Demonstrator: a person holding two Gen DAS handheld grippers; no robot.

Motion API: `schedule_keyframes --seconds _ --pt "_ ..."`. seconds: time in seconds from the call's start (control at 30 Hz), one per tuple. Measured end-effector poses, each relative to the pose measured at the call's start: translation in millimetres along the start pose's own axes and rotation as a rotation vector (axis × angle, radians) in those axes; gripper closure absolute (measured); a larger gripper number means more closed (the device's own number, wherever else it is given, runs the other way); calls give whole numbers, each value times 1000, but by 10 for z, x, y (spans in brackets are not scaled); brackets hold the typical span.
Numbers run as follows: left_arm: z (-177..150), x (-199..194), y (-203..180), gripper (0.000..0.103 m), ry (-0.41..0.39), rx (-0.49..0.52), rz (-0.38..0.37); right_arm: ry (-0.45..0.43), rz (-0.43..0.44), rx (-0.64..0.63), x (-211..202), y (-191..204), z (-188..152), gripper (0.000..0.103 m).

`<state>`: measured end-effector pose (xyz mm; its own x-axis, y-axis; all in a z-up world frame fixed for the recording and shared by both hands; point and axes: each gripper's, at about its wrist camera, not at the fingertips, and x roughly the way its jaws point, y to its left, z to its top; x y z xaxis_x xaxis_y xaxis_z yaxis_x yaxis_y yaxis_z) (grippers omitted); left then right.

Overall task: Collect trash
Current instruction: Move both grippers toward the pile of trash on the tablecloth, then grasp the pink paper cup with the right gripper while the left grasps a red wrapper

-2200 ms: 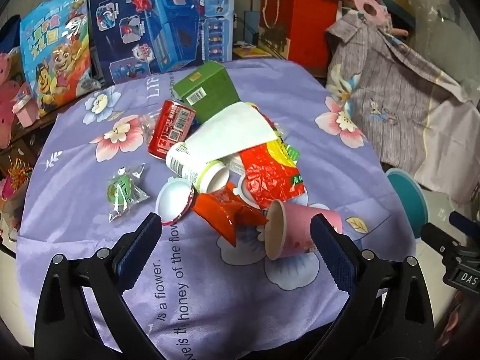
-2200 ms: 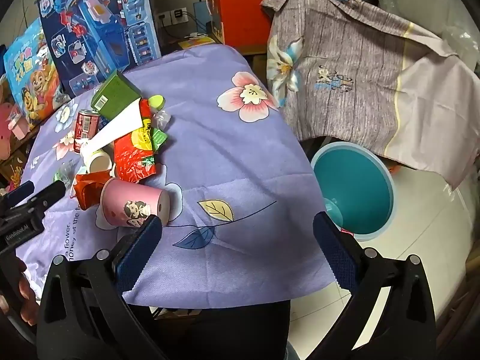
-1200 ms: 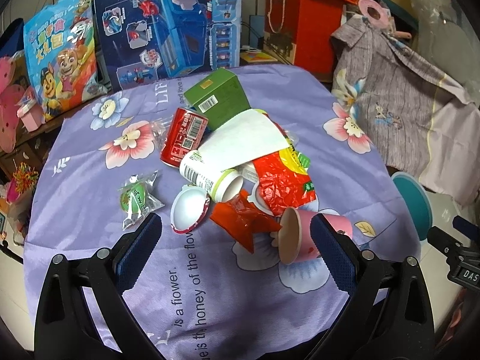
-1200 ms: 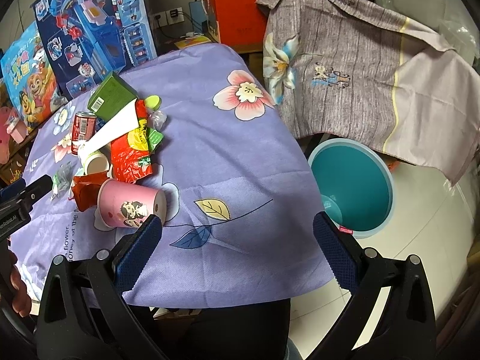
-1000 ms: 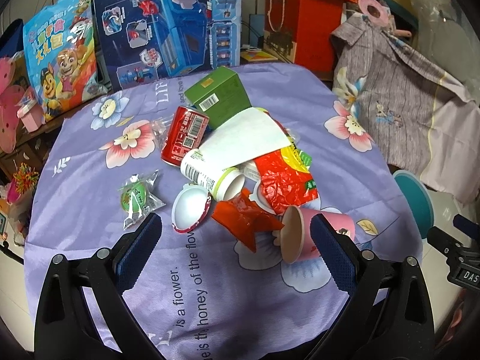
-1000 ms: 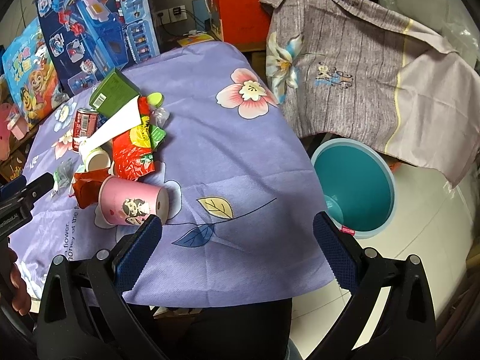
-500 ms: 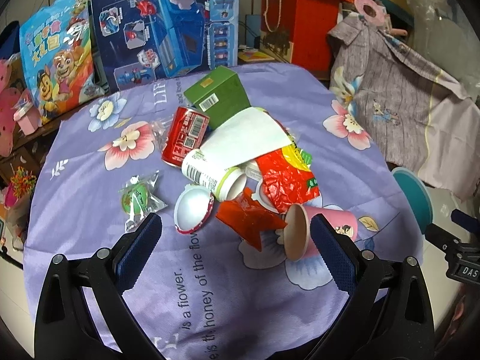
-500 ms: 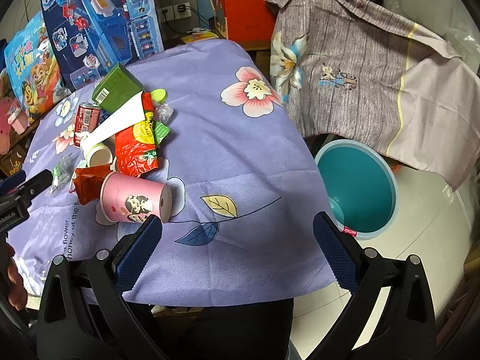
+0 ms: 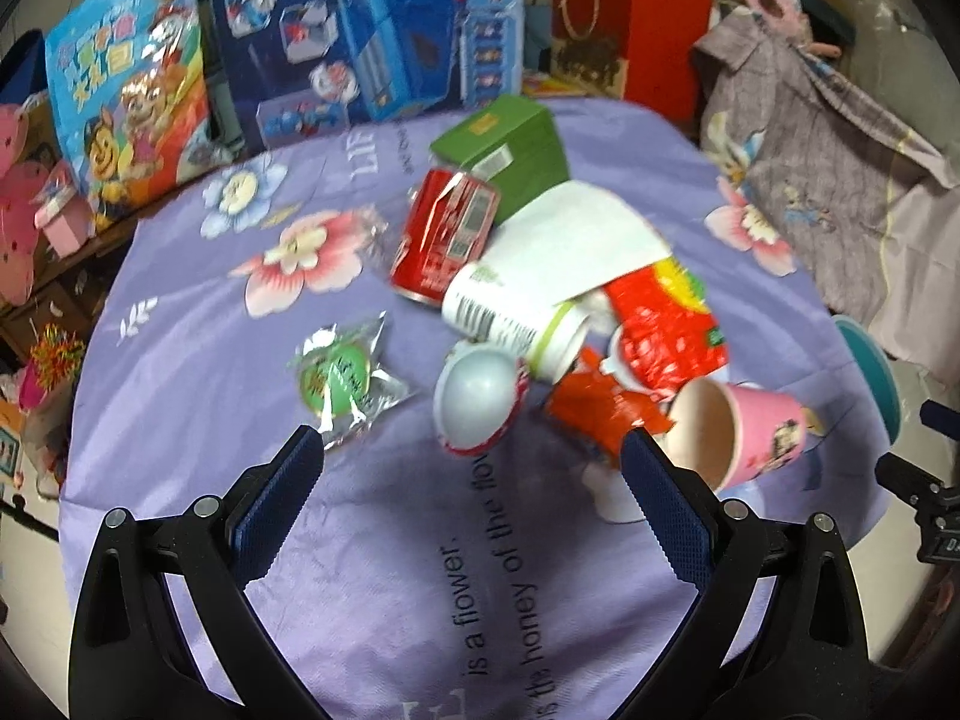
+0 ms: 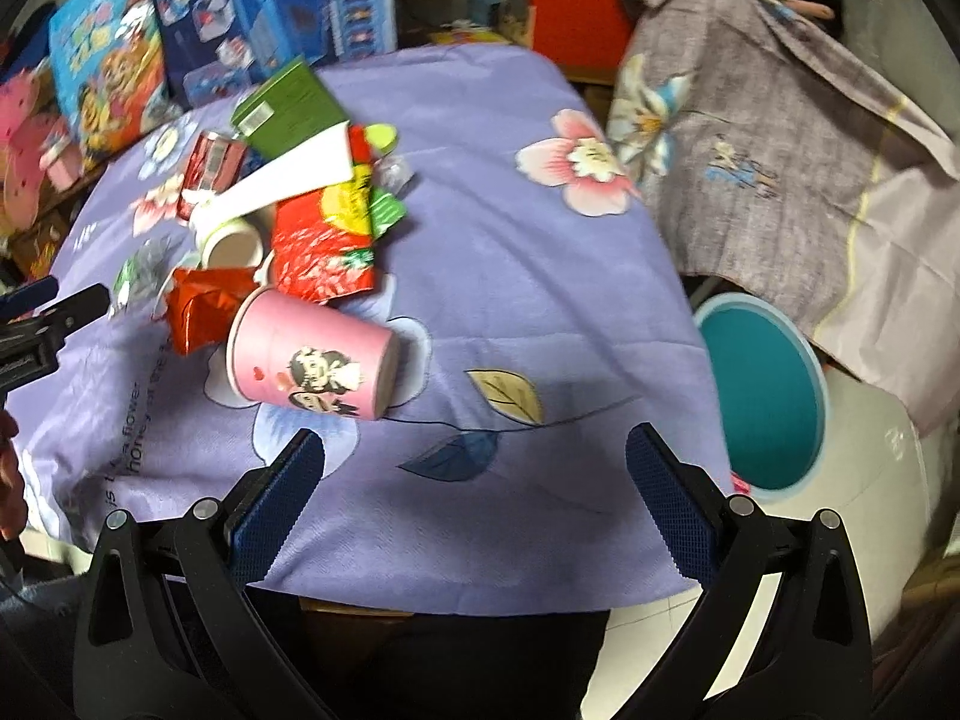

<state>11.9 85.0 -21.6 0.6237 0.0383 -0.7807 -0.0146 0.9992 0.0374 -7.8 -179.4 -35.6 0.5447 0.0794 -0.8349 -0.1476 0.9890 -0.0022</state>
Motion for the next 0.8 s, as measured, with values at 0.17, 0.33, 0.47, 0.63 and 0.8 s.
schedule_keyframes --seconds 0.17,0.33,0.47,0.63,0.8 --pt "-8 121 112 4 14 -6 0 20 8 -116 162 223 125 6" --pt "-35 234 192 4 32 -2 -15 41 44 -245 293 457 272 6" --pt "-56 310 267 4 50 -2 -7 77 81 -354 432 648 346 6" --pt "-54 360 373 4 60 -19 -16 128 102 -481 620 848 390 6" --pt "-51 393 392 4 77 -28 -36 196 131 -561 849 946 457 6"
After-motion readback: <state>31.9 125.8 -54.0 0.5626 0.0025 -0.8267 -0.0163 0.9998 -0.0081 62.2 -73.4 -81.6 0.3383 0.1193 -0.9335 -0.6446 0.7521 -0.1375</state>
